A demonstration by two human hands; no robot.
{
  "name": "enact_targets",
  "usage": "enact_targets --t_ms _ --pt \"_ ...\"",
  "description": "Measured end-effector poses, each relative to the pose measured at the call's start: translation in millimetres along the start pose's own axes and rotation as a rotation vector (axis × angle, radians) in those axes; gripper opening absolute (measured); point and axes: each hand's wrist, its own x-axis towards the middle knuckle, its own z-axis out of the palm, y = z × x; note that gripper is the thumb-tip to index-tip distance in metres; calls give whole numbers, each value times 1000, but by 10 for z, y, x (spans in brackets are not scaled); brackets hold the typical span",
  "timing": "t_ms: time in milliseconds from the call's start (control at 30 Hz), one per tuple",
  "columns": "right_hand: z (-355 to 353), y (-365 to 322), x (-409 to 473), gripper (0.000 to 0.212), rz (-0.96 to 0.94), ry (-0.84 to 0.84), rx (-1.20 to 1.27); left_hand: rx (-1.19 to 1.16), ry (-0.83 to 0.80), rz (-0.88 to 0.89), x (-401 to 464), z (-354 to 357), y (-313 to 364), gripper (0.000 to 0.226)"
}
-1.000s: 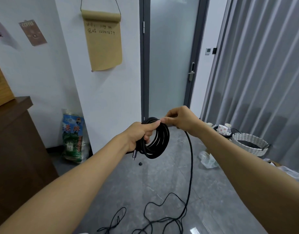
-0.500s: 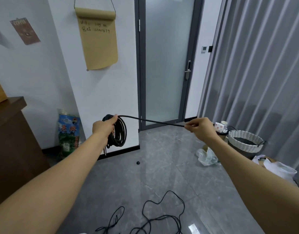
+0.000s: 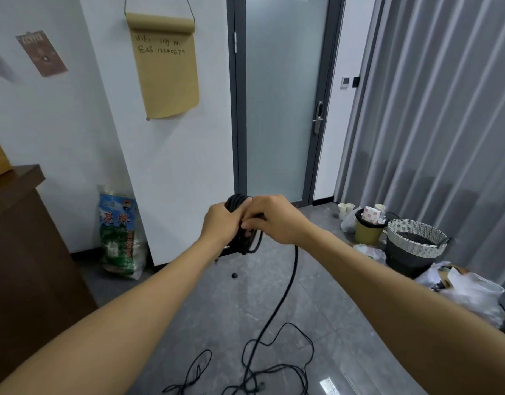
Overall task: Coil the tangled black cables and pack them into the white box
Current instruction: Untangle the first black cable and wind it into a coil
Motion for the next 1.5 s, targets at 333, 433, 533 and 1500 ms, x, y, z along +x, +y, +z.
enact_targets --t_ms 333,433,533,1500 --pt "-47 176 -35 19 288 242 234 -354 -289 -169 -95 96 143 40" --pt "-110 366 -61 20 390 339 314 -439 -367 -216 -48 39 158 34" --pt "-151 473 -94 23 430 360 307 -359 -410 -178 13 28 118 34" --pt "-389 524 -119 15 389 209 151 -513 -527 -151 41 -64 406 35"
